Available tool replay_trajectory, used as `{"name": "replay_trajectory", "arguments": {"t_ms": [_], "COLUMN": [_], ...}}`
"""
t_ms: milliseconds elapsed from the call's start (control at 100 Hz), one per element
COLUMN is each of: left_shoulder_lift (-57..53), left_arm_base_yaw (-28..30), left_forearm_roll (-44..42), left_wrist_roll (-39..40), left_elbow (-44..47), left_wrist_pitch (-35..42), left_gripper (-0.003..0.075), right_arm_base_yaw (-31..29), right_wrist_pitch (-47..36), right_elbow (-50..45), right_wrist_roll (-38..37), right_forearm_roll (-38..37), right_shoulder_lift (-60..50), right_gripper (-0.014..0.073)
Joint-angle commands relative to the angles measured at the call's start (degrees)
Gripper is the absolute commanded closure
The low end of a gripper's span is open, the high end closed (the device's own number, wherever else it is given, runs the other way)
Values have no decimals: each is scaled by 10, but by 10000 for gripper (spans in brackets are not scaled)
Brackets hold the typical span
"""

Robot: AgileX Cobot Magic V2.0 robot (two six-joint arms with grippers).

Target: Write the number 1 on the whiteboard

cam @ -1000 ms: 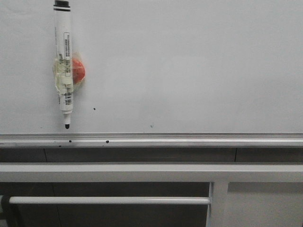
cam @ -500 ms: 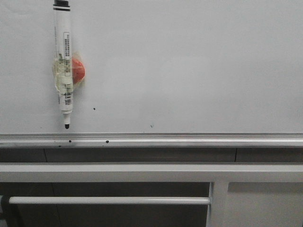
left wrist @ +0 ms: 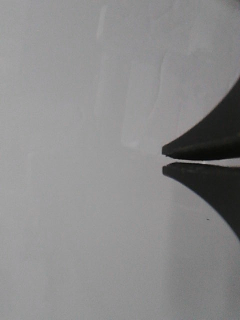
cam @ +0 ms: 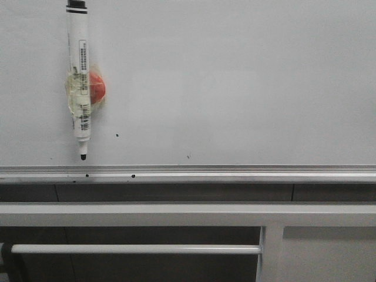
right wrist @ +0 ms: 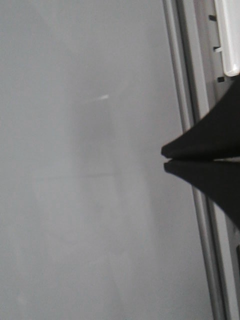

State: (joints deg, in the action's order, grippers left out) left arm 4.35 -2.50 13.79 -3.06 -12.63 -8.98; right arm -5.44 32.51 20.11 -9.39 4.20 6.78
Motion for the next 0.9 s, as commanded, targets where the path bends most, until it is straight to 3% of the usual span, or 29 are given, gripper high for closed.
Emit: {"name": "replay_trajectory", "arguments": {"t_ms": [0,130,200,300,400,470,580,700,890], "left_shoulder_lift": [26,29,29,29,29,29,29,29,29], "left_arm_base_yaw": [3,3,0,-6,-8,-8,-8,-8,-8], "left_forearm_roll": [9,55,56,56,73,88,95,132,167], "left_wrist_roll": [2,2,2,2,2,2,2,2,-69], "left_elbow": [-32,-32,-32,-32,-32,-31,-28,-28,-30], "left_wrist_pitch": [38,45,41,30,24,23,25,13,-71], "left_gripper": [741,736,690,484,190,105,120,190,251], "right_arm_base_yaw": [5,5,5,5,5,5,5,5,37], "right_wrist_pitch": [11,4,5,4,4,4,-2,8,40], "right_elbow": [37,30,30,30,30,30,30,30,30], "right_wrist_roll": [-1,-1,-1,-1,-1,-1,-1,-1,16], "right_forearm_roll": [3,3,10,19,21,21,26,44,51], "right_shoulder_lift": [22,22,22,22,22,22,22,22,23], "right_gripper": [657,657,657,657,657,657,657,657,657]}}
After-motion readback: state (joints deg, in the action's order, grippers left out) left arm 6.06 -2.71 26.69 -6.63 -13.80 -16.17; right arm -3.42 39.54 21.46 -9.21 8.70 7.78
